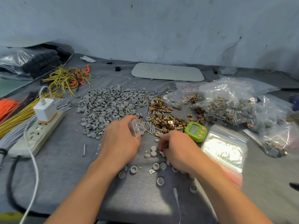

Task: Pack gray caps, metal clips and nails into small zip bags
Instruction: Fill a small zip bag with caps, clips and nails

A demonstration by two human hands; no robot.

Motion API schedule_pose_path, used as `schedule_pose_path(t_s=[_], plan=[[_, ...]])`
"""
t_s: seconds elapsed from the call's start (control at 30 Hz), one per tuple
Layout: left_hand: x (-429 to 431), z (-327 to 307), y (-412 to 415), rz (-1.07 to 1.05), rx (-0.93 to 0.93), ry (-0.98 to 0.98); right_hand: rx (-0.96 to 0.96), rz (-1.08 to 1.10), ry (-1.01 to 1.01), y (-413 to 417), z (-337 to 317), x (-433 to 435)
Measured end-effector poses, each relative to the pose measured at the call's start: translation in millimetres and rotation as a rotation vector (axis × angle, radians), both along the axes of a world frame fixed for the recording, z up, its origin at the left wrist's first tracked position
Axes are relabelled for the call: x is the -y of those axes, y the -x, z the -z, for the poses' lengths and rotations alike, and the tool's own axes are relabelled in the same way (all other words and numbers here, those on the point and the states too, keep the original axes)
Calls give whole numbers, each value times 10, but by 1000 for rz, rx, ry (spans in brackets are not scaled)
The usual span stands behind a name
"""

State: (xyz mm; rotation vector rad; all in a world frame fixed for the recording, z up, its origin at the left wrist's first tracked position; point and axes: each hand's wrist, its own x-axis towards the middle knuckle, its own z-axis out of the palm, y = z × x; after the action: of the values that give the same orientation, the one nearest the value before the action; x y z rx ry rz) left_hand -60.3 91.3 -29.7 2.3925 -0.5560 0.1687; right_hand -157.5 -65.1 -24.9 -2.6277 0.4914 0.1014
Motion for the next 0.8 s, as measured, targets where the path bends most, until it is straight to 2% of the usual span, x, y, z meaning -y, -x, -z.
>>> schedule_pose_path(t_s=[0.53,0.67,0.77,0.8], plan=[[-20,25,-32,6,-8,8,65,-1,1,49,7,-49],[-31,33,-40,-3,-1,8,42,-26,90,39,56,-107],[-32,22,-38,1,-5,3,189,-1,200,53,70,-96],[-32,19,-34,4,-4,2,265,34,160,57,55,-72]])
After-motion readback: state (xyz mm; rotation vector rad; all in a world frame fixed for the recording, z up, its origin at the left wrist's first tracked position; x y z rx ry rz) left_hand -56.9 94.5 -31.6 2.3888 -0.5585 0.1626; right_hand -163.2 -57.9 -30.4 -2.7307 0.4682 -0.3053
